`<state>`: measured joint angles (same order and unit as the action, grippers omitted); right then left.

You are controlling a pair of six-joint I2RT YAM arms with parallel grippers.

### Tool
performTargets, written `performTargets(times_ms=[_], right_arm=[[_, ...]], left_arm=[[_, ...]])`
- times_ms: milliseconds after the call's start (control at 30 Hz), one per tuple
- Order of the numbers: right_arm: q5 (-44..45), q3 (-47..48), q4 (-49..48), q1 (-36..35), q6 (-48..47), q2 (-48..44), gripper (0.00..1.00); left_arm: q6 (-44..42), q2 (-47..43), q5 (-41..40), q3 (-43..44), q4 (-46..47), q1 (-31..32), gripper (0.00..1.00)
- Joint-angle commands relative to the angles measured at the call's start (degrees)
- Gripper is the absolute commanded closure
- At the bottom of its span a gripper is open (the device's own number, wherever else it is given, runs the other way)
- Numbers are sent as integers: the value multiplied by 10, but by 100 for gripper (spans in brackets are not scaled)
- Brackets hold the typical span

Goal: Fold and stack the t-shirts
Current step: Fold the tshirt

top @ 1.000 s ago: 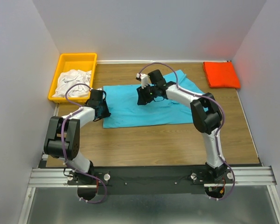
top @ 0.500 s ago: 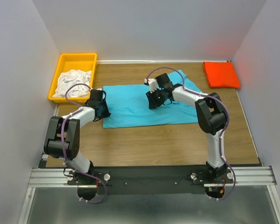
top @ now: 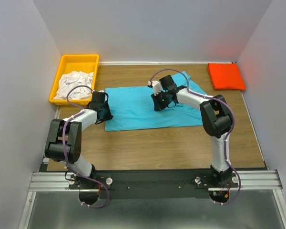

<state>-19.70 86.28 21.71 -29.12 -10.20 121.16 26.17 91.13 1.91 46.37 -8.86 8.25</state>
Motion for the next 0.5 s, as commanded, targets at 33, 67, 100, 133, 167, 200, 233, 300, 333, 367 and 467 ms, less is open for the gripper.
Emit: performTargets(times_ms=[33,67,100,133,167,200,233,300,333,367,467], right_arm=[[21,3,15,11,-3,-25,91],[21,3,15,13,-1,-27,92],[20,3,15,20,-1,-29,92],[18,4,15,21,1,-30,92],[17,5,14,23,0,-31,92],[16,5,14,26,0,-30,92],[15,6,15,28,0,-30,92],[16,6,14,29,0,-29,92],[15,7,14,30,1,-26,93],[15,9,14,31,2,-25,95],[13,10,14,33,1,-21,99]], left_arm=[[-7,9,-28,-18,-37,-4,75],[-7,9,-29,-19,-37,-4,75],[-7,9,-30,-19,-37,-4,75],[-7,9,-31,-19,-37,-4,75],[-8,10,-30,-19,-38,-4,75],[-8,10,-31,-19,-38,-4,75],[-7,10,-31,-19,-37,-4,75],[-6,10,-33,-19,-37,-4,75],[-6,10,-34,-19,-38,-4,75],[-6,10,-35,-19,-39,-4,75],[-6,12,-38,-18,-41,-4,75]])
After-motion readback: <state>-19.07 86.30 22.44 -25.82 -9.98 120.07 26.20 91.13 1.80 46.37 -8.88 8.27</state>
